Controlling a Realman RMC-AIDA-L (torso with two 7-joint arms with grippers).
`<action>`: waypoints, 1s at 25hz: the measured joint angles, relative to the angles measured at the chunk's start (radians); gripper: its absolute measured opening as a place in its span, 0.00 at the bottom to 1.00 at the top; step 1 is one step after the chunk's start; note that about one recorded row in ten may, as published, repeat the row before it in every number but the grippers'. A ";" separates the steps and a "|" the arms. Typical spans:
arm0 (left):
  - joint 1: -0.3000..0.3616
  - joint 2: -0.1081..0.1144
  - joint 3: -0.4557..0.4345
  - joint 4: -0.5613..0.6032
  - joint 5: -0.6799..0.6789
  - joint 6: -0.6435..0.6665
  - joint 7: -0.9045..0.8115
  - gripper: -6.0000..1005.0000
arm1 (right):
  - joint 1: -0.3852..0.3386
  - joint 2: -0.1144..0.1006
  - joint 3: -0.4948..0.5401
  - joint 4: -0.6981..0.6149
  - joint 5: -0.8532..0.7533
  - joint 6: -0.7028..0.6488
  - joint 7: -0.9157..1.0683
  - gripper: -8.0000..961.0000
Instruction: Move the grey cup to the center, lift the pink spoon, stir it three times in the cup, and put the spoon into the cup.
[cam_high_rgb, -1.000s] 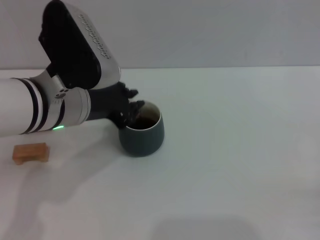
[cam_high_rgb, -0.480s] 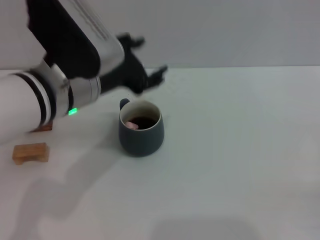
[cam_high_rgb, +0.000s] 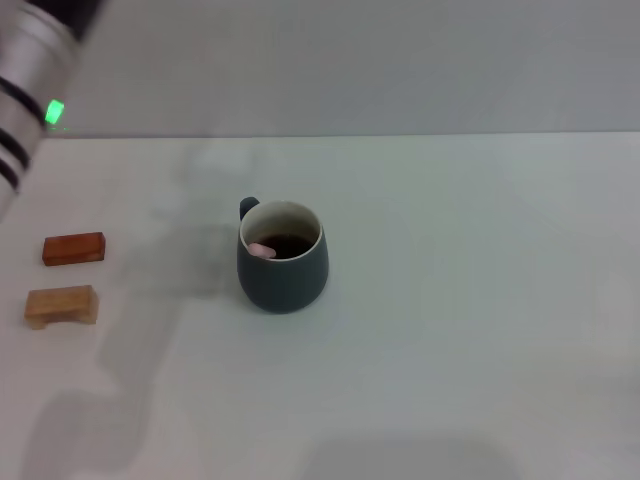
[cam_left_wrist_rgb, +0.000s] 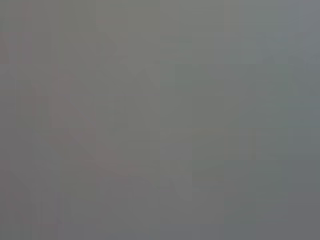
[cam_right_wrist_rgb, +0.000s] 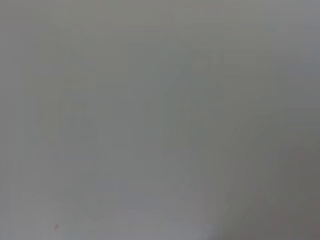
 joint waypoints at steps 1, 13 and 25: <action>0.000 0.000 0.010 0.035 0.009 0.100 -0.077 0.80 | 0.002 0.000 0.000 0.000 0.000 0.001 -0.001 0.01; 0.003 0.001 -0.007 0.563 0.283 0.730 -0.556 0.80 | 0.014 0.000 -0.001 0.002 0.001 -0.004 -0.004 0.01; -0.122 -0.002 -0.097 1.098 0.277 0.874 -0.756 0.80 | 0.046 0.000 -0.002 0.002 0.001 -0.008 -0.004 0.01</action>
